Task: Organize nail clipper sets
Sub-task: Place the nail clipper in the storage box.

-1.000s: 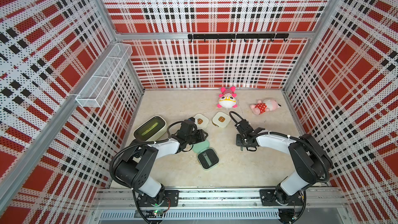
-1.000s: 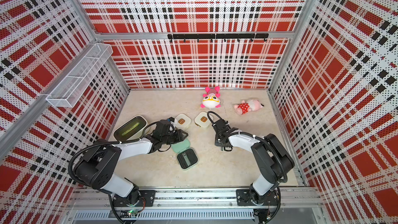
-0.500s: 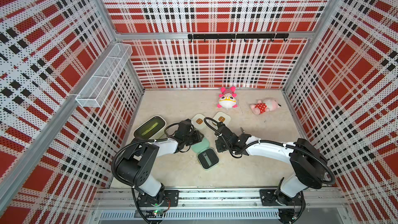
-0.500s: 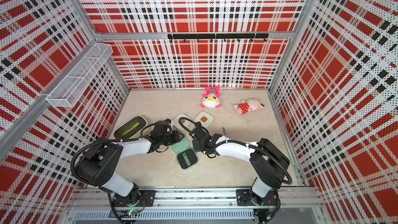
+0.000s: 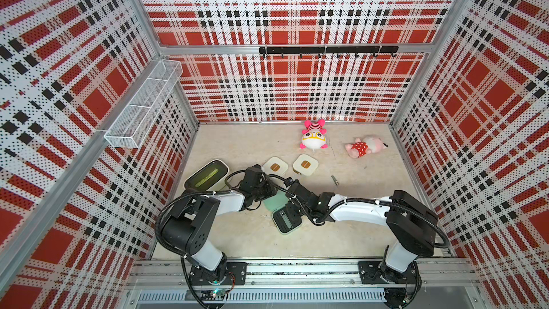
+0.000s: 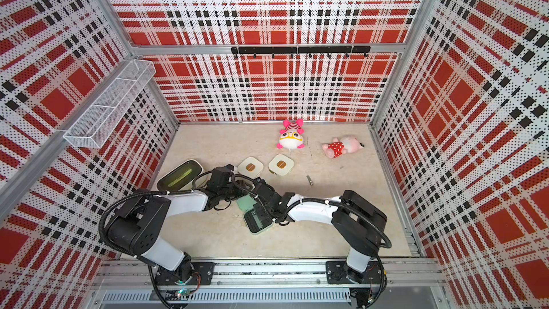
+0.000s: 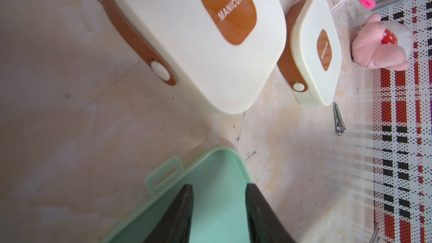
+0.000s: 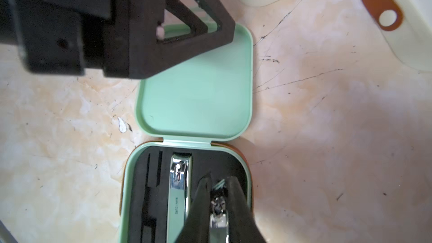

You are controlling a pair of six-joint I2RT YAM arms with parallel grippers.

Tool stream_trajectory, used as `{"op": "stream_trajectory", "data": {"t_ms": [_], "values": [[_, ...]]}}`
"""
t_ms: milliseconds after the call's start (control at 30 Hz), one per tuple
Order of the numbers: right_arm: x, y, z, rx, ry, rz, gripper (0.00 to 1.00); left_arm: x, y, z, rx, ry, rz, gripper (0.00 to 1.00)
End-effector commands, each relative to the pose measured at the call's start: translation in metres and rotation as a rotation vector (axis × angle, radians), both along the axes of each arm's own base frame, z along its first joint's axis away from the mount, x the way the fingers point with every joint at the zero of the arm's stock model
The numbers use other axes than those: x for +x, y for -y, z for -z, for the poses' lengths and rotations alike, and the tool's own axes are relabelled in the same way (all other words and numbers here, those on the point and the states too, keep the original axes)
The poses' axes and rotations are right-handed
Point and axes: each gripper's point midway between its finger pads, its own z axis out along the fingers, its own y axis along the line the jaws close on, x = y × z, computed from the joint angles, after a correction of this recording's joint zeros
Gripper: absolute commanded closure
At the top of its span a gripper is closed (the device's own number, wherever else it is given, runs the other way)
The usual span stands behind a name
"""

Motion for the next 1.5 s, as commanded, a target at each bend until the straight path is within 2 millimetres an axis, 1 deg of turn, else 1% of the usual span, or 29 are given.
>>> {"op": "stream_trajectory", "data": {"t_ms": [0,367,700,900,1300,1467], "values": [[-0.001,-0.016,-0.007,0.029,0.023,-0.035,0.94,-0.013,-0.012,0.023,0.047,-0.063,-0.007,0.58],[-0.007,-0.021,0.002,0.024,0.011,-0.030,0.93,-0.014,-0.012,0.024,0.044,-0.063,-0.006,0.58],[-0.008,-0.019,0.013,0.010,0.004,-0.017,0.93,-0.016,-0.012,0.025,0.044,-0.067,-0.004,0.58],[-0.009,-0.015,0.017,-0.002,0.001,-0.013,0.93,-0.016,-0.012,0.025,0.043,-0.069,-0.005,0.58],[-0.019,-0.002,0.028,-0.037,-0.012,-0.010,0.93,-0.016,-0.012,0.028,0.047,-0.074,-0.003,0.58],[-0.021,0.001,0.027,-0.043,-0.010,-0.010,0.92,-0.015,-0.012,0.028,0.047,-0.075,-0.004,0.58]]}}
